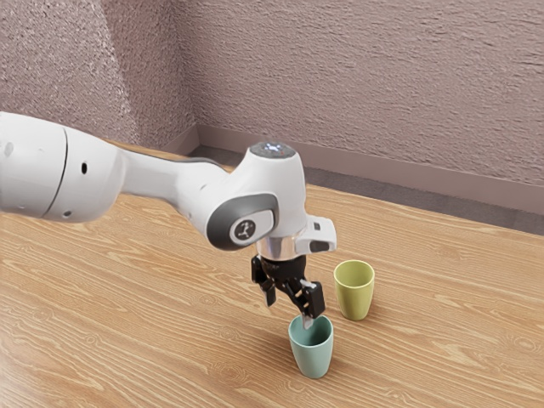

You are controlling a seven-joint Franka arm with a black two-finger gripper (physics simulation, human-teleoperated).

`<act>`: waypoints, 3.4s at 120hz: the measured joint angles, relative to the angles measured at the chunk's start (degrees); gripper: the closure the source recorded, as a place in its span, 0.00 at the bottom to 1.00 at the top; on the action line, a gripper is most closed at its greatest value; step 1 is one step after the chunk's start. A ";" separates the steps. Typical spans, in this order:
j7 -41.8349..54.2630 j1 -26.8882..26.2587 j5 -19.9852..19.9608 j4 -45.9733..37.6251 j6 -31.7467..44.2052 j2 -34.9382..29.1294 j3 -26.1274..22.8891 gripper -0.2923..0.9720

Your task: Place the left cup onto the right cup

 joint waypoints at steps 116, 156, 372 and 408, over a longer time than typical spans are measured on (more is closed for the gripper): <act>-0.24 -0.15 0.25 0.55 1.79 3.30 0.00 0.30; -0.18 -0.08 0.32 0.62 2.14 3.87 0.00 0.70; -1.21 1.96 4.89 22.62 -13.00 1.84 1.77 0.85; -0.79 2.40 6.29 29.63 -15.01 8.64 1.71 0.85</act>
